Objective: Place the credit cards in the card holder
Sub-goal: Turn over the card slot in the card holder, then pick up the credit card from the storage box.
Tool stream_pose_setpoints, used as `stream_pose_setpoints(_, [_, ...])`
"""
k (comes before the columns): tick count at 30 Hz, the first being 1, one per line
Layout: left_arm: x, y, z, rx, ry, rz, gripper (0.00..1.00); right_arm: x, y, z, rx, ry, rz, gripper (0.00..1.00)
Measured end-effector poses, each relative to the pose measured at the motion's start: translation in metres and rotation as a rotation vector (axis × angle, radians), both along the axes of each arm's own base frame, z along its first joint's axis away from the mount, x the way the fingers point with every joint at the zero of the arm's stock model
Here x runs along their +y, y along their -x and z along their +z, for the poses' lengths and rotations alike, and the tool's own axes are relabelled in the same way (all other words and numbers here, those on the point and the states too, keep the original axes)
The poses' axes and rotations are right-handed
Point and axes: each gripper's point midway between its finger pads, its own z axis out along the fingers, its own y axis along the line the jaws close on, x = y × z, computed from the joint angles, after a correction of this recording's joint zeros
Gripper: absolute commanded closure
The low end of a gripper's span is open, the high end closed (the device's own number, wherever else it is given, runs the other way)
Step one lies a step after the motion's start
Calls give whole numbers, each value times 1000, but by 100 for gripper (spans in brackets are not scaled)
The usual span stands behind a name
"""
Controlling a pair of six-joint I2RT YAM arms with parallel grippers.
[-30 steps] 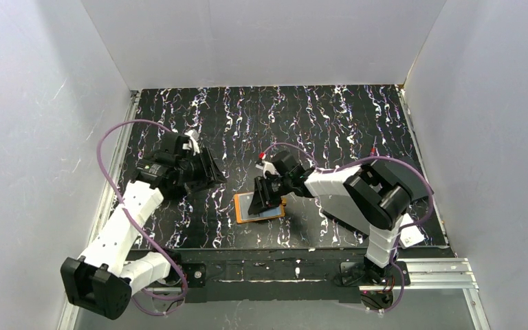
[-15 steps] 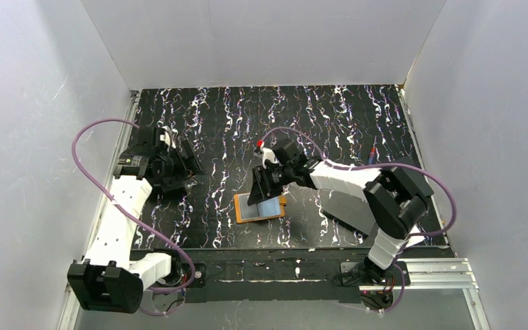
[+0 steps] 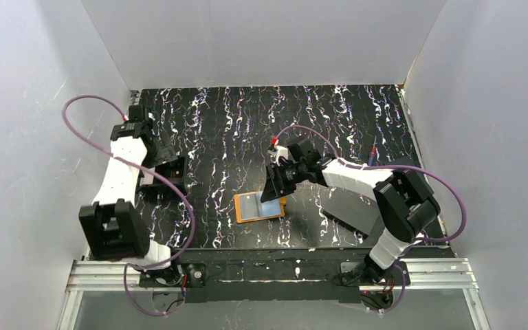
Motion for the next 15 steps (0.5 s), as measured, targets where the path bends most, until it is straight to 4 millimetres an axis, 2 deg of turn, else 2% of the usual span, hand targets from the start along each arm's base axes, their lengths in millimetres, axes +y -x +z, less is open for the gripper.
stream_pose_setpoints(4, [14,-4,-34,156,-64,-37,5,1,2,4,8,-19,13,45])
stream_pose_setpoints(7, [22,-3,-51,242,-102,-69,6,0,1,5,8,-37,15,45])
stream_pose_setpoints(15, [42,-14,-59,308,-183,-95,13,-11,-4,1,23,-38,-15,45])
